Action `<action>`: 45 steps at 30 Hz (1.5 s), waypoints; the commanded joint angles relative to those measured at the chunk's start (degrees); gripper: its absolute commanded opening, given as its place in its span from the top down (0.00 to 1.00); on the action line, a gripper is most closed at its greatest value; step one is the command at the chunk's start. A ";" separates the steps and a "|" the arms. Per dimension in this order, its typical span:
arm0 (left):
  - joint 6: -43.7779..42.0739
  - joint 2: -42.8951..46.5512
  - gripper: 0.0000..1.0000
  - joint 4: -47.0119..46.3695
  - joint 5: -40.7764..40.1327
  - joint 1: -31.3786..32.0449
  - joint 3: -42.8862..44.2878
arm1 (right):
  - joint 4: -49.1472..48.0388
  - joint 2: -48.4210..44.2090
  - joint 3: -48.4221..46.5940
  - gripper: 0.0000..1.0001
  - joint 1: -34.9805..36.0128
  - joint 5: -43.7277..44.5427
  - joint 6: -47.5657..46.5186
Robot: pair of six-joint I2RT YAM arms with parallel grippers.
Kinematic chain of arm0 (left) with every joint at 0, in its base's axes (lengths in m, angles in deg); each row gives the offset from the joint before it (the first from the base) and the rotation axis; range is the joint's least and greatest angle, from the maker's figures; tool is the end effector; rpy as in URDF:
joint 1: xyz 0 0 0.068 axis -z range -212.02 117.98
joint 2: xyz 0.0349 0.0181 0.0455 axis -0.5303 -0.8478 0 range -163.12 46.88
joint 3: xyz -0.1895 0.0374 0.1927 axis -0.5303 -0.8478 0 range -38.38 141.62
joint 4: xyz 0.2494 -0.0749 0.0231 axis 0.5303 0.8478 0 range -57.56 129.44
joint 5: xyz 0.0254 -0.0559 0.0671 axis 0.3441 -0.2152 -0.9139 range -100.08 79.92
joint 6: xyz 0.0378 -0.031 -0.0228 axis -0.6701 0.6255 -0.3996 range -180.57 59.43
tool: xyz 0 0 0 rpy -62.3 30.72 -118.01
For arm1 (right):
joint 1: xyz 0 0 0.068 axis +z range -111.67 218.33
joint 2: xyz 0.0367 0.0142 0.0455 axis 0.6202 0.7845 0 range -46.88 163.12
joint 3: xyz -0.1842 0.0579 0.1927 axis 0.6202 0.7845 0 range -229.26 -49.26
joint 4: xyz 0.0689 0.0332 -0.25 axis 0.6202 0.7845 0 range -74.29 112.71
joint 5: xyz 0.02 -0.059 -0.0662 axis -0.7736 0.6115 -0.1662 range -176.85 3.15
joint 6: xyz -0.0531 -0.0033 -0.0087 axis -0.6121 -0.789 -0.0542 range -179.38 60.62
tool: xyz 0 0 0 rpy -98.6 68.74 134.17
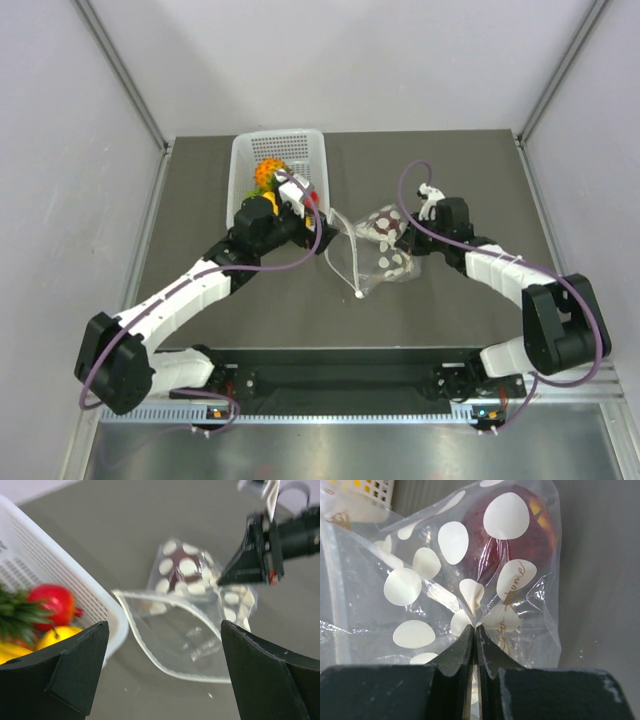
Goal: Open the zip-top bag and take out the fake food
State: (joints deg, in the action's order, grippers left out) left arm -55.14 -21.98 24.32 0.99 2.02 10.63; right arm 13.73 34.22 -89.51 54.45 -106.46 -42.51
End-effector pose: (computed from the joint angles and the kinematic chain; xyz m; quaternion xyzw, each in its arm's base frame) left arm 0.2300 -0.1638 0.3109 0.2497 0.7330 -0.2826 0.5661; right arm 0.2728 0.0913 0.1920 -0.0677 0.8894 0.2680 0.3640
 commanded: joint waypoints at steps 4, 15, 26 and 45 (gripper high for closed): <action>2.13 -3.29 0.05 -3.66 7.91 -0.20 -6.73 | 0.22 -6.03 0.44 0.96 0.32 -1.30 0.98; 5.38 -14.18 0.07 -13.93 10.73 3.13 -7.97 | 0.04 -8.59 4.29 0.96 0.67 -3.67 2.21; 6.52 -22.98 0.12 -21.68 10.38 5.59 -5.95 | -0.13 -10.08 6.68 0.96 0.84 -4.29 2.65; 1.51 -7.42 0.08 -15.08 14.65 6.30 -12.98 | -1.54 -8.50 6.59 0.96 0.84 -6.05 2.91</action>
State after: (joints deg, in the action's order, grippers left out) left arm -51.71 -28.50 11.84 9.54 8.10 -1.91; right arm 14.87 26.04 -82.62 54.73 -110.90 -40.00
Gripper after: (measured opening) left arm 0.918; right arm 0.041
